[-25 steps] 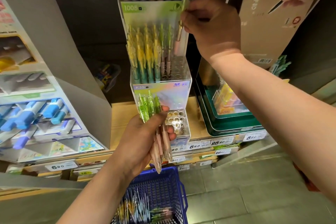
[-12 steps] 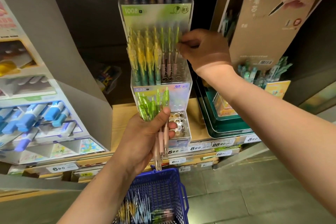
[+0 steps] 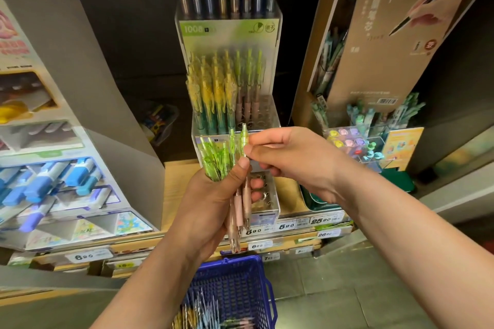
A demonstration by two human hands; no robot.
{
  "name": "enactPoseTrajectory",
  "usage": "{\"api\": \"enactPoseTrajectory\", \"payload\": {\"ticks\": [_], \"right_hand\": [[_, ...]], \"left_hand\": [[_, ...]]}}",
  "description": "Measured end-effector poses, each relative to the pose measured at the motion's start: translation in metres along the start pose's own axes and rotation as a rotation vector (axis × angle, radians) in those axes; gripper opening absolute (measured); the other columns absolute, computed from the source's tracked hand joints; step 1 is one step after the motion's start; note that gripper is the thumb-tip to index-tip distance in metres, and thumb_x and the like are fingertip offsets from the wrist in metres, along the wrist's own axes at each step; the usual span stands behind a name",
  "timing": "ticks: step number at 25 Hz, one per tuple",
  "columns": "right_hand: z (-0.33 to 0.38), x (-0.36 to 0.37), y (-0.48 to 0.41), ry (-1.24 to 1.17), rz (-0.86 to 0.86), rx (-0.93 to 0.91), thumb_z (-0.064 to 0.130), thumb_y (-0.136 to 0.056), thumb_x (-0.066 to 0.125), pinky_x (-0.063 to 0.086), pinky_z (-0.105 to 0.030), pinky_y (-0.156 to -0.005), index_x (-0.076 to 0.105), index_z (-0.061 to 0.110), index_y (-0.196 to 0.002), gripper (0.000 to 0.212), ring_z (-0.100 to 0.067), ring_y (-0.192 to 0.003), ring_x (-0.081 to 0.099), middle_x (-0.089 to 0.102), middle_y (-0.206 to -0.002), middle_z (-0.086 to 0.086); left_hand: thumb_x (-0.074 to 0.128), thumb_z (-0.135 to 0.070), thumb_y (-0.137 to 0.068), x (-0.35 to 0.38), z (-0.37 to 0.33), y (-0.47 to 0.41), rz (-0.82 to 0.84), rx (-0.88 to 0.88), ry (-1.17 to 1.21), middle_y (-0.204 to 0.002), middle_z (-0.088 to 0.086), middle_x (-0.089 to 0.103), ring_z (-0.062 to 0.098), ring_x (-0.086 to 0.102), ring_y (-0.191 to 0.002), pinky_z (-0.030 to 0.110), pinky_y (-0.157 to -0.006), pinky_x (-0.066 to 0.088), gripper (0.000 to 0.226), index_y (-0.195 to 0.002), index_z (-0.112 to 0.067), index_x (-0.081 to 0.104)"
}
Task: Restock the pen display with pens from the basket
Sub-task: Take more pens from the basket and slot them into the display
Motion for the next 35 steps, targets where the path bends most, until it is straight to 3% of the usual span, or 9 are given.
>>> {"api": "enactPoseTrajectory", "payload": {"ticks": [5, 10, 12, 14, 20, 26, 28, 32, 35], "right_hand": [[0.004, -0.003, -0.003, -0.128, 0.038, -0.004, 0.026, -0.086, 0.079, 0.052, -0.024, -0.075, 0.069, 0.015, -0.099, 0.020, -0.014, -0.081, 0.063, 0.073, -0.093, -0.005], [0.014, -0.007, -0.007, -0.254, -0.169, -0.117, 0.014, -0.081, 0.080, 0.059, -0.025, -0.074, 0.072, 0.005, -0.089, 0.015, -0.021, -0.077, 0.067, 0.074, -0.081, -0.011], [0.024, -0.014, -0.007, -0.263, -0.221, -0.195, 0.004, -0.082, 0.077, 0.060, -0.023, -0.075, 0.074, 0.008, -0.088, 0.008, -0.018, -0.079, 0.073, 0.077, -0.081, -0.007], [0.038, -0.028, -0.010, -0.282, -0.283, -0.271, -0.001, -0.083, 0.074, 0.059, -0.021, -0.076, 0.073, 0.014, -0.089, 0.017, -0.014, -0.082, 0.076, 0.079, -0.082, -0.001], [0.070, -0.066, -0.035, -0.154, -0.656, -0.497, 0.015, -0.082, 0.077, 0.062, -0.035, -0.081, 0.073, 0.027, -0.075, 0.015, -0.018, -0.078, 0.076, 0.077, -0.074, 0.003], [0.066, -0.055, -0.057, 0.047, -0.687, -0.589, 0.027, -0.080, 0.075, 0.058, -0.044, -0.089, 0.069, 0.033, -0.081, 0.009, -0.021, -0.086, 0.074, 0.074, -0.082, 0.003], [0.065, -0.053, -0.060, 0.110, -0.694, -0.580, 0.023, -0.083, 0.075, 0.058, -0.039, -0.089, 0.069, 0.031, -0.084, 0.010, -0.015, -0.083, 0.073, 0.074, -0.081, 0.007], [0.055, -0.045, -0.063, 0.358, -0.703, -0.472, 0.030, -0.086, 0.074, 0.044, -0.002, -0.072, 0.070, 0.031, -0.089, 0.006, 0.011, -0.068, 0.061, 0.065, -0.072, 0.022], [0.044, -0.041, -0.062, 0.477, -0.683, -0.404, 0.032, -0.087, 0.072, 0.039, 0.000, -0.067, 0.073, 0.027, -0.095, 0.009, 0.007, -0.067, 0.059, 0.064, -0.074, 0.020]], "left_hand": [[0.067, -0.032, -0.091, 0.003, 0.003, -0.001, 0.007, -0.009, 0.034, -0.104, 0.018, 0.078, 0.021, 0.076, -0.088, 0.030, -0.074, 0.061, 0.029, -0.106, -0.010, 0.080], [0.071, -0.034, -0.089, 0.001, 0.007, -0.005, -0.035, -0.006, 0.015, -0.092, 0.013, 0.076, 0.024, 0.075, -0.082, 0.032, -0.070, 0.061, 0.031, -0.103, -0.007, 0.078], [0.071, -0.038, -0.090, -0.001, 0.007, -0.005, -0.033, -0.020, 0.004, -0.082, 0.009, 0.070, 0.019, 0.069, -0.071, 0.029, -0.061, 0.058, 0.033, -0.101, -0.007, 0.076], [0.070, -0.040, -0.092, -0.004, 0.007, -0.005, -0.025, -0.029, -0.021, -0.072, 0.006, 0.061, 0.015, 0.060, -0.062, 0.028, -0.057, 0.052, 0.026, -0.091, -0.014, 0.076], [0.071, -0.038, -0.092, -0.006, 0.008, -0.005, 0.000, -0.022, 0.015, -0.067, 0.001, 0.054, 0.012, 0.051, -0.056, 0.026, -0.055, 0.047, 0.021, -0.078, -0.021, 0.072], [0.072, -0.031, -0.093, -0.005, 0.011, -0.005, 0.040, -0.034, 0.007, -0.077, 0.003, 0.058, 0.012, 0.051, -0.058, 0.027, -0.054, 0.045, 0.013, -0.091, -0.018, 0.072], [0.071, -0.029, -0.094, -0.005, 0.012, -0.006, 0.036, -0.039, -0.009, -0.080, 0.006, 0.059, 0.013, 0.051, -0.058, 0.028, -0.055, 0.046, 0.011, -0.089, -0.020, 0.074], [0.071, -0.031, -0.094, -0.007, 0.013, -0.007, 0.019, -0.031, -0.037, -0.084, 0.007, 0.063, 0.013, 0.053, -0.059, 0.030, -0.058, 0.047, 0.016, -0.095, -0.015, 0.072], [0.069, -0.029, -0.096, -0.007, 0.014, -0.008, 0.018, -0.012, -0.052, -0.089, 0.006, 0.067, 0.013, 0.054, -0.060, 0.030, -0.059, 0.048, 0.019, -0.103, -0.011, 0.069]]}}
Point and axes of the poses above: each hand's wrist, its own y-axis away from the middle knuckle, its own x-axis out of the palm, z = x × y, the point moved 1 cm from there along -y, towards the middle knuckle
